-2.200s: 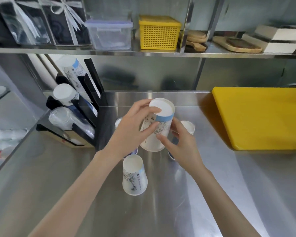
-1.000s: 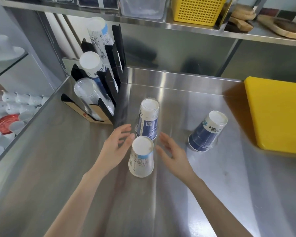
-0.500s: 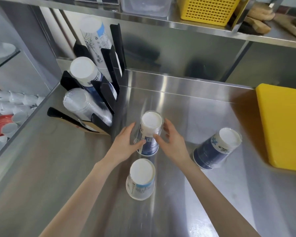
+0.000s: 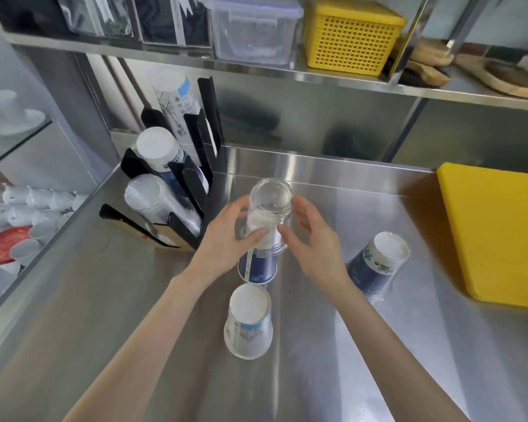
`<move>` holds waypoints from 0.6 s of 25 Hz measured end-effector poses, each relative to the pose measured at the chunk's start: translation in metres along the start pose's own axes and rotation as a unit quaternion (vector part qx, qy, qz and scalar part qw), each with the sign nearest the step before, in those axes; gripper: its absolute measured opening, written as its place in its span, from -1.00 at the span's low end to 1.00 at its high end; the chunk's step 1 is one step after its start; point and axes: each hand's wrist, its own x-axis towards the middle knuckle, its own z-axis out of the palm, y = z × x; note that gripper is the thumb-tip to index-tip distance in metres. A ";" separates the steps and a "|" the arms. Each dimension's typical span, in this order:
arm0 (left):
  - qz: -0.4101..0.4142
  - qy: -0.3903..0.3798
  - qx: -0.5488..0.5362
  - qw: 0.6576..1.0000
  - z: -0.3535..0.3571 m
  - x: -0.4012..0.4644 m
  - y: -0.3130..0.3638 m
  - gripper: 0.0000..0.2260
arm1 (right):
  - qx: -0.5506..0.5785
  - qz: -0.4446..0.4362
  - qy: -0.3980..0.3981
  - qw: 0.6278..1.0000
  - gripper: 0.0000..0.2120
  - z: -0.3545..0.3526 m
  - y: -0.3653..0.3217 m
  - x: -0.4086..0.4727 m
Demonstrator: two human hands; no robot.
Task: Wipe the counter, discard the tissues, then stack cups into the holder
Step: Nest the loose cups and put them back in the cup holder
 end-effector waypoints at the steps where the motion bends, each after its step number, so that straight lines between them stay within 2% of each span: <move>1: 0.012 0.006 0.001 1.000 -0.004 -0.002 0.010 -0.51 | 0.008 -0.008 0.009 1.000 -0.51 -0.006 -0.007 -0.004; 6: 0.054 0.025 0.005 0.998 -0.005 -0.019 0.056 -0.51 | 0.031 -0.050 0.055 0.997 -0.51 -0.038 -0.030 -0.030; 10: 0.067 0.005 -0.021 0.997 0.016 -0.045 0.072 -0.54 | 0.031 -0.057 0.074 0.995 -0.53 -0.056 -0.022 -0.061; 15: 0.031 -0.038 -0.043 0.998 0.058 -0.079 0.066 -0.52 | 0.037 -0.020 0.055 0.998 -0.57 -0.070 0.013 -0.105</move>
